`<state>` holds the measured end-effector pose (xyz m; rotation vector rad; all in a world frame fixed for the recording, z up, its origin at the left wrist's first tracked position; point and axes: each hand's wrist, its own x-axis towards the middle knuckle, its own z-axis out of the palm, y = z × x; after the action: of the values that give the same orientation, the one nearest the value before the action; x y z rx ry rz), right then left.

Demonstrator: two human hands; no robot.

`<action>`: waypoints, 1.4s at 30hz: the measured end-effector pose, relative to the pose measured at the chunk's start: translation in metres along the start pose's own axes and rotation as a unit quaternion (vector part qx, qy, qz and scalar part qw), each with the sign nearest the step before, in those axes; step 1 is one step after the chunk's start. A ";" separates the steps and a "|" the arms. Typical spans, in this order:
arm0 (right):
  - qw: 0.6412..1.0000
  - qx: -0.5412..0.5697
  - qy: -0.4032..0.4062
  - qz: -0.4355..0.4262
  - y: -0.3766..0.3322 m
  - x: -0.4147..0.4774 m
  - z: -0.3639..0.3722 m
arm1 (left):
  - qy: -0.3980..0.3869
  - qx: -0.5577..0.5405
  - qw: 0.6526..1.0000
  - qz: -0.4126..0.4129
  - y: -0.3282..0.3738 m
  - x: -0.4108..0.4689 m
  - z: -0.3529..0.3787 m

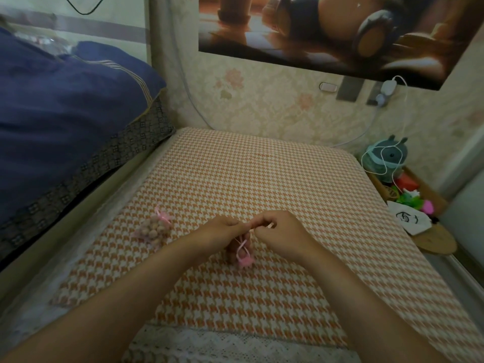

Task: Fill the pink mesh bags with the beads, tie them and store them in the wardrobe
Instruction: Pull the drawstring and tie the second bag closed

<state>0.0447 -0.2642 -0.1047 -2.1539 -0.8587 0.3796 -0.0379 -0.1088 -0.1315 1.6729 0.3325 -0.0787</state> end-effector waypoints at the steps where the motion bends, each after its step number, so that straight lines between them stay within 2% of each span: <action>1: 1.000 0.019 -0.015 0.009 -0.001 -0.001 0.001 | 0.001 0.001 1.000 -0.002 -0.001 0.001 -0.001; 4: 0.998 0.054 0.002 0.032 0.001 0.001 0.006 | -0.009 0.001 1.000 -0.003 -0.002 0.002 -0.002; 12: 0.993 0.038 0.061 0.095 0.001 0.005 0.012 | -0.027 -0.063 0.997 -0.020 -0.003 0.003 -0.003; 14: 0.982 0.123 0.060 0.133 0.001 0.004 0.011 | -0.008 -0.078 0.997 -0.025 -0.003 0.003 -0.001; 16: 0.953 0.222 0.060 0.195 0.005 0.004 0.013 | 0.030 -0.091 0.995 -0.022 -0.003 0.003 0.001; 20: 0.909 0.311 0.047 0.274 0.015 0.007 0.026 | 0.083 -0.097 0.992 0.010 -0.003 0.001 0.002; 23: 0.881 0.368 0.057 0.292 0.019 0.012 0.031 | 0.114 -0.056 0.990 0.053 -0.005 -0.002 -0.001; 29: 0.871 0.375 0.056 0.313 0.024 0.018 0.034 | 0.095 0.057 0.990 0.090 -0.012 -0.003 -0.005; 32: 0.873 0.364 0.064 0.317 0.024 0.017 0.032 | 0.176 0.086 0.977 0.084 -0.015 0.004 -0.004; 34: 0.893 0.327 0.086 0.299 0.023 0.015 0.030 | 0.249 0.115 0.959 0.071 -0.014 0.008 -0.008; 36: 0.923 0.275 0.110 0.244 0.021 0.011 0.029 | 0.280 0.195 0.937 0.067 -0.014 0.009 -0.015; 39: 0.978 0.126 0.129 0.103 0.019 0.009 0.029 | 0.259 0.334 0.904 0.063 -0.016 0.009 -0.021; 42: 0.987 -0.084 0.125 -0.059 0.020 0.010 0.034 | 0.241 0.384 0.889 0.064 -0.012 0.009 -0.025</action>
<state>0.0436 -0.2482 -0.1420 -2.2311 -0.8946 -0.0267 -0.0360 -0.0820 -0.1424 2.4994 0.6170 0.3579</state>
